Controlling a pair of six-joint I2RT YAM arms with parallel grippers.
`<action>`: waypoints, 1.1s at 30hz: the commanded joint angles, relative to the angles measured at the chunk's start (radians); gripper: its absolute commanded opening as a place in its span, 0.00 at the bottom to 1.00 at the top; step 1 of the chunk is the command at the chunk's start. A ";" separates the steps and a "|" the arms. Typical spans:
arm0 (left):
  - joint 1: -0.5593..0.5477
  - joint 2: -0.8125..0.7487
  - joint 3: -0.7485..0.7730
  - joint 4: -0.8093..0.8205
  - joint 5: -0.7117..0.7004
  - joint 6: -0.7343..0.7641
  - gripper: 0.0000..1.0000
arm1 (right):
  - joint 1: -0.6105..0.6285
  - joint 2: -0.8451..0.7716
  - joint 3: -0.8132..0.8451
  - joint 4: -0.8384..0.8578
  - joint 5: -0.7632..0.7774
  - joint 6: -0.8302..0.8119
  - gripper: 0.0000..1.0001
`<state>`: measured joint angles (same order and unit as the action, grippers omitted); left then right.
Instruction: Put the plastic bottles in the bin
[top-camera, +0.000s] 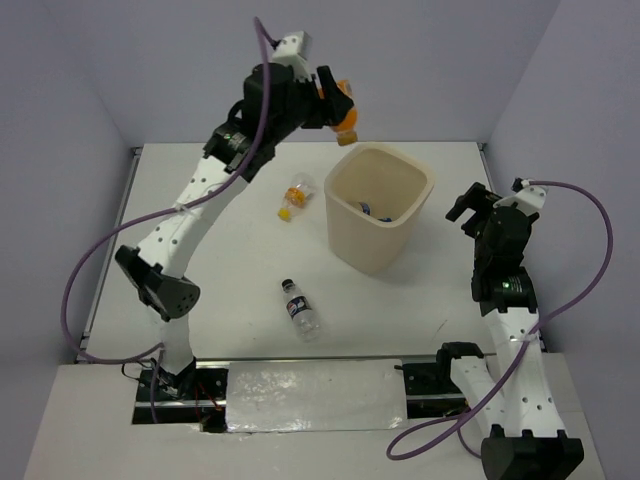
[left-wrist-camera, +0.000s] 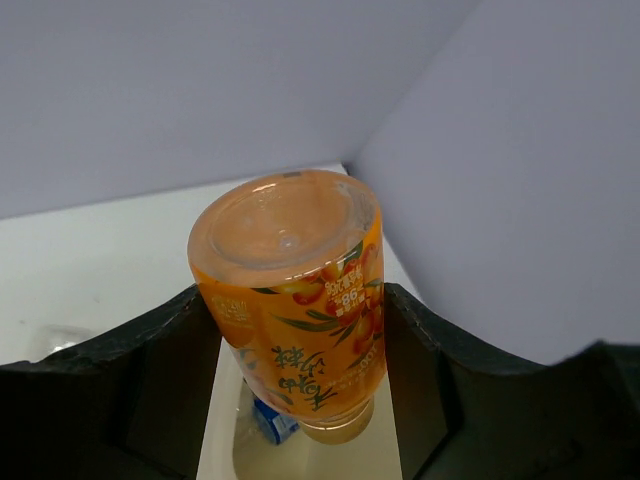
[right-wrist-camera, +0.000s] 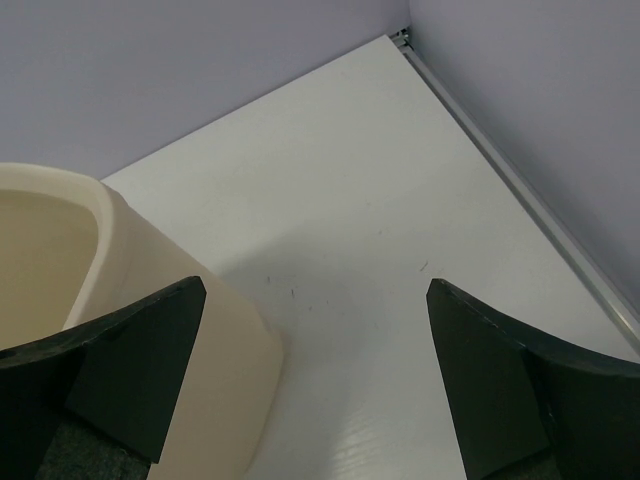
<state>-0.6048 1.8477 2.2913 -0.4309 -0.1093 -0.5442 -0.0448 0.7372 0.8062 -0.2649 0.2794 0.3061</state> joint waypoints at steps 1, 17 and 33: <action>-0.033 0.056 -0.006 0.118 0.167 0.030 0.41 | -0.007 -0.036 -0.002 0.052 0.038 -0.019 1.00; -0.090 0.147 0.017 0.113 0.119 0.007 0.99 | -0.007 -0.055 -0.004 0.089 -0.043 -0.025 1.00; 0.060 -0.083 -0.214 0.087 0.074 0.012 0.99 | 0.210 0.091 0.381 -0.005 -0.049 -0.288 1.00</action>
<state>-0.6418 1.8671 2.1483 -0.3801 -0.0357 -0.5045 0.0937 0.7959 1.0649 -0.2558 0.1955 0.1303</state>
